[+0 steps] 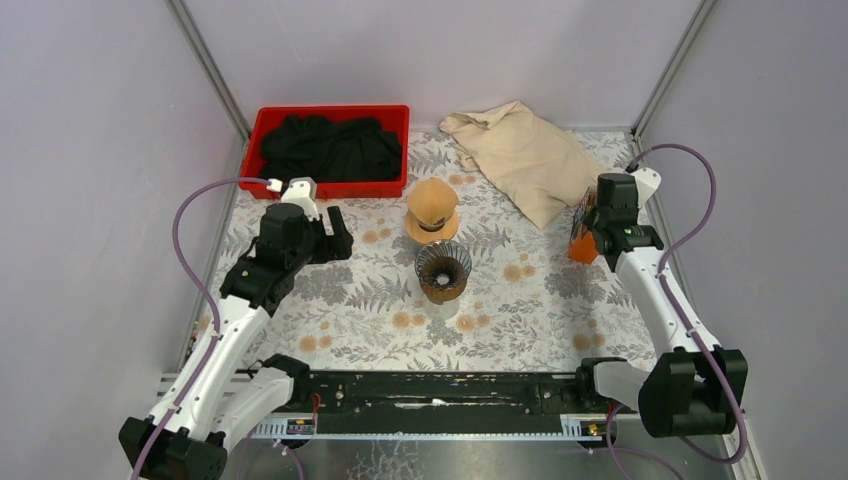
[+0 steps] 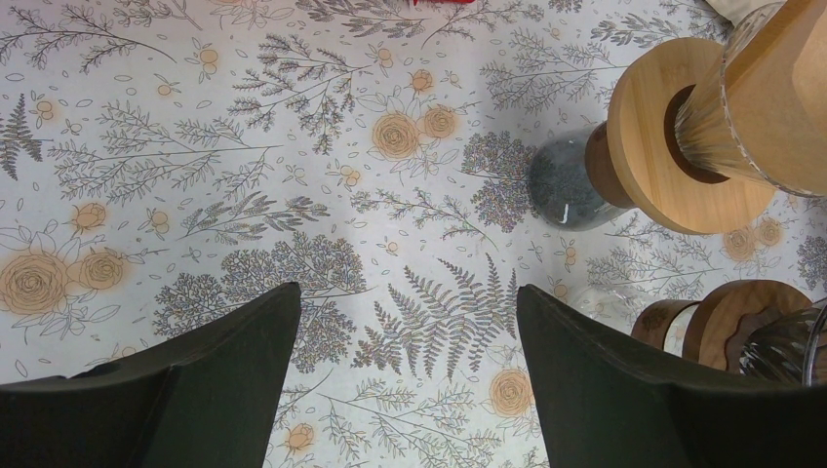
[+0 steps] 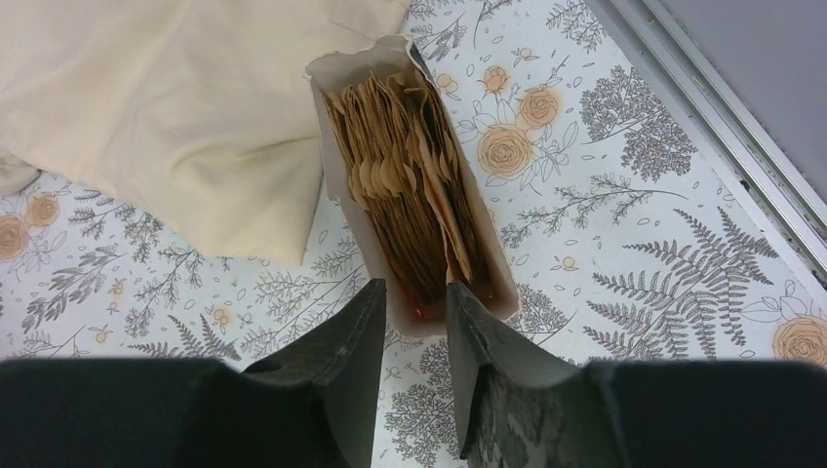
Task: Place the coffee filter in the dripper
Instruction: Pick up the coffee filter from the coffee filter holder.
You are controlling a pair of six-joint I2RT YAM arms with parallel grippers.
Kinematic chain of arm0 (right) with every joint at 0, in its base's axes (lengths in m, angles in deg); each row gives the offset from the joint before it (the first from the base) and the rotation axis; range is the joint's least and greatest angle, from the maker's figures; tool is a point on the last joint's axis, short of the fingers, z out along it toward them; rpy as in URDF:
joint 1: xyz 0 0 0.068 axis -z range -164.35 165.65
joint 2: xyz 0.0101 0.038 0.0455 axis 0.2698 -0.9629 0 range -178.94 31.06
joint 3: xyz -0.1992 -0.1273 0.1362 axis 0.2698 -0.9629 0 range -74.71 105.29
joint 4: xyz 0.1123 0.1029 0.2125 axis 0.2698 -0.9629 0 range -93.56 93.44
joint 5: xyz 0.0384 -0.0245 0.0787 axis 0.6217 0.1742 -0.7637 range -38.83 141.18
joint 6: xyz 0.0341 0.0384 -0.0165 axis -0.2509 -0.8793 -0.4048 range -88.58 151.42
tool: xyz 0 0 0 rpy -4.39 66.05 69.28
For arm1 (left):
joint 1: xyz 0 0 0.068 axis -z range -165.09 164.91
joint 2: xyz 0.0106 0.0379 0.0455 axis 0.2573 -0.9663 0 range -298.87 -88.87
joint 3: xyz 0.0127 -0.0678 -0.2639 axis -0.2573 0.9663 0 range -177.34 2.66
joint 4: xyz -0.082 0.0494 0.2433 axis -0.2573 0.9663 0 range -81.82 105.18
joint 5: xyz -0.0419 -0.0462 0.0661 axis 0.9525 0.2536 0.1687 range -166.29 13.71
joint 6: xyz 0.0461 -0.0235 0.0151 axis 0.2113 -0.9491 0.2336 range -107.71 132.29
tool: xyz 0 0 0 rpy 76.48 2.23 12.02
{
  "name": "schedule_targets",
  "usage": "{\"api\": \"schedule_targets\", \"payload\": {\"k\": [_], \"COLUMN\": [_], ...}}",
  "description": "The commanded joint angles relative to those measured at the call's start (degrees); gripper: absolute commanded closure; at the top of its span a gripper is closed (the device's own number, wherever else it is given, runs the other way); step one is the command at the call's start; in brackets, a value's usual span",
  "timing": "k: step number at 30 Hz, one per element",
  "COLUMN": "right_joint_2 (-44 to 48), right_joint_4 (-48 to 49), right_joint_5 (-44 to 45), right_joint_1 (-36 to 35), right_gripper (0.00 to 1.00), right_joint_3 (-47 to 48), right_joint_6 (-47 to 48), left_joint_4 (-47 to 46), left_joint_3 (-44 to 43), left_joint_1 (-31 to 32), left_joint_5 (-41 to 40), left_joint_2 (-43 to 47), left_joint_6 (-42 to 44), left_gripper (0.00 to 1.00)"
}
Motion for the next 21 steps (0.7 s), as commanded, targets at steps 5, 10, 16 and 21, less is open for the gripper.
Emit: {"api": "schedule_targets", "payload": {"k": [5, 10, 16, 21], "right_joint_2": [-3.41, -5.01, -5.56, -6.12], "right_joint_4": [1.26, 2.06, 2.22, 2.43], "right_joint_5": [1.74, 1.64, 2.51, 2.51], "right_joint_1": [0.44, 0.65, 0.86, 0.95], "right_gripper": [0.66, 0.68, 0.68, 0.68], "right_joint_3": [0.56, 0.23, -0.04, -0.17], "right_joint_6": [-1.35, -1.56, -1.30, -1.39], "left_joint_4": [-3.53, -3.53, -3.62, -3.62], "left_joint_3": [0.52, 0.63, 0.61, 0.63], "left_joint_1": [-0.48, -0.46, -0.55, -0.52], "left_joint_5": [-0.36, -0.30, -0.14, -0.11], "left_joint_2": [0.97, 0.88, 0.75, 0.98], "left_joint_6": [1.08, 1.08, 1.08, 1.08], "left_gripper": [0.11, 0.11, 0.11, 0.11]}}
